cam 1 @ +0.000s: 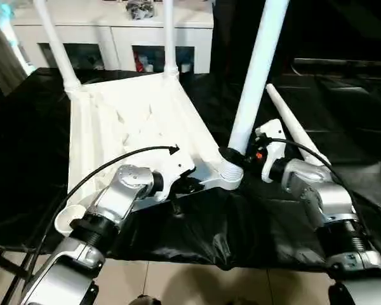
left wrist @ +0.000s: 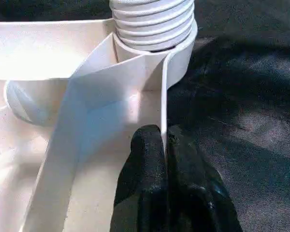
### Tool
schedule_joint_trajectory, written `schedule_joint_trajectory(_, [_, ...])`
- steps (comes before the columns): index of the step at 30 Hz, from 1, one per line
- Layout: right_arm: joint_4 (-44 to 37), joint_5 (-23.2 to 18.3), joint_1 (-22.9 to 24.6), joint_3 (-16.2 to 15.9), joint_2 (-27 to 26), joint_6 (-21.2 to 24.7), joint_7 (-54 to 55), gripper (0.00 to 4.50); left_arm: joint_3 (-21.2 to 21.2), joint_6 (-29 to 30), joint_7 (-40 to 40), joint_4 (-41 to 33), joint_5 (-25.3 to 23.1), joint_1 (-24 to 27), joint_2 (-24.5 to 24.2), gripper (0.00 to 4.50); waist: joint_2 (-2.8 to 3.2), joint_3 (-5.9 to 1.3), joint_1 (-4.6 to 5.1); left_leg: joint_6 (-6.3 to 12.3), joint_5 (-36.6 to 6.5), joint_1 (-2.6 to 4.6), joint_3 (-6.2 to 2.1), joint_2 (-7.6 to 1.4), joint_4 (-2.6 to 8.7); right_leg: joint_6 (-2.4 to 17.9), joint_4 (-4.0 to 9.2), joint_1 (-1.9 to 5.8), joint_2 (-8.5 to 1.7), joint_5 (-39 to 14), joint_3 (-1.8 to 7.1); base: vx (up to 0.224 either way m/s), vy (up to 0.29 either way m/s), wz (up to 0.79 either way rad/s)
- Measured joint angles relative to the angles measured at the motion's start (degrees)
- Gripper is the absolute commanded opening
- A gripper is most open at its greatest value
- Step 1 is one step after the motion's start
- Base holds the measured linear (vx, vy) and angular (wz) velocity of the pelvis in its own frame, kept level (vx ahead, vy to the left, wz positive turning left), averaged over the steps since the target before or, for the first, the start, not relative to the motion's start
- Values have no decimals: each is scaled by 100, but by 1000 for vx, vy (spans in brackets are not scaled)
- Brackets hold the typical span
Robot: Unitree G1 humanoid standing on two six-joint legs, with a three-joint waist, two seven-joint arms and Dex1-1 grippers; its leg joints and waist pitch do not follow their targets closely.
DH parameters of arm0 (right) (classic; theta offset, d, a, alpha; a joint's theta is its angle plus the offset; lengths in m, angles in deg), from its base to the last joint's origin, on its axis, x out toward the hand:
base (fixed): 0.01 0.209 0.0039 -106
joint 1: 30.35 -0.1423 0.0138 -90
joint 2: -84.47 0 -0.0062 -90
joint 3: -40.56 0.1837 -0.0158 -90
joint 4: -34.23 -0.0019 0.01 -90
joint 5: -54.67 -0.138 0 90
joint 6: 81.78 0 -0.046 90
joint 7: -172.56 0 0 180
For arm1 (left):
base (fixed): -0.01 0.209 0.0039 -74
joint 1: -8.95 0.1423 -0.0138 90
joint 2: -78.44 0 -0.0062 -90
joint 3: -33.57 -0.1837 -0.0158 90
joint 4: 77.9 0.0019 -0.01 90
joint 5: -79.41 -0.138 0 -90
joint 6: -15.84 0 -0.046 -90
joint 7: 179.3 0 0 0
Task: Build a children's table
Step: Insert table leg to table base
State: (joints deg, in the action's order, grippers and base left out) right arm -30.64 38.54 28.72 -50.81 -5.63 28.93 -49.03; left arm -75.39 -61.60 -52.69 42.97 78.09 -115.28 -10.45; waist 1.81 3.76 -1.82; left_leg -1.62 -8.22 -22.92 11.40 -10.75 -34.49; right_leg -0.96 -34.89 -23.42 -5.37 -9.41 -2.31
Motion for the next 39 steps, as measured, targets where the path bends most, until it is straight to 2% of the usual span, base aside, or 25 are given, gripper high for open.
schedule_joint_trajectory(6, [-35,-290,224,246,-4,-35,-50,189,-2,-1,-10,-91,-6,50,36,0,-7,-5,-25,0,0,-1,1,1,2,0,3,2,0,-1,1,0,0,0])
schedule_joint_trajectory(9, [-107,-395,485,363,-23,-187,-89,189,-5,-8,-25,-103,-8,69,78,0,-12,-21,-61,-1,-1,-1,0,0,7,-7,9,6,0,-5,-1,0,0,0])
schedule_joint_trajectory(12, [-218,-454,692,469,-102,-304,-74,189,-7,-9,-58,-97,-8,69,97,0,5,-32,-81,0,-1,-1,1,1,15,-7,23,8,0,-5,-2,0,0,0])
schedule_joint_trajectory(18, [-500,-452,977,469,-114,-383,37,188,-14,-42,-105,-35,-13,69,125,0,48,-63,-124,0,-1,-1,1,3,35,-6,60,23,1,-4,-8,0,0,0])
schedule_joint_trajectory(25, [-714,-123,900,122,11,-405,100,188,-106,-286,-158,-15,-99,68,11,0,51,-71,-113,0,-1,-1,0,3,51,-7,79,25,2,-4,-12,0,0,0])
schedule_joint_trajectory(31, [-699,347,689,-377,320,-511,-236,188,-148,-409,-227,0,-199,68,-48,0,-7,-105,-69,-1,-2,0,0,2,53,-7,82,25,4,-5,-13,0,0,0])
schedule_joint_trajectory(36, [-613,449,677,-451,360,-575,-388,187,-154,-429,-261,30,-202,68,-83,0,-62,-135,-48,-1,-2,0,0,2,59,-8,85,24,4,-5,-14,0,0,0])
schedule_joint_trajectory(39, [-592,448,685,-460,359,-609,-392,187,-154,-429,-267,32,-202,69,-90,0,-65,-137,-40,-2,-2,0,0,2,60,-8,87,24,4,-5,-13,0,0,0])
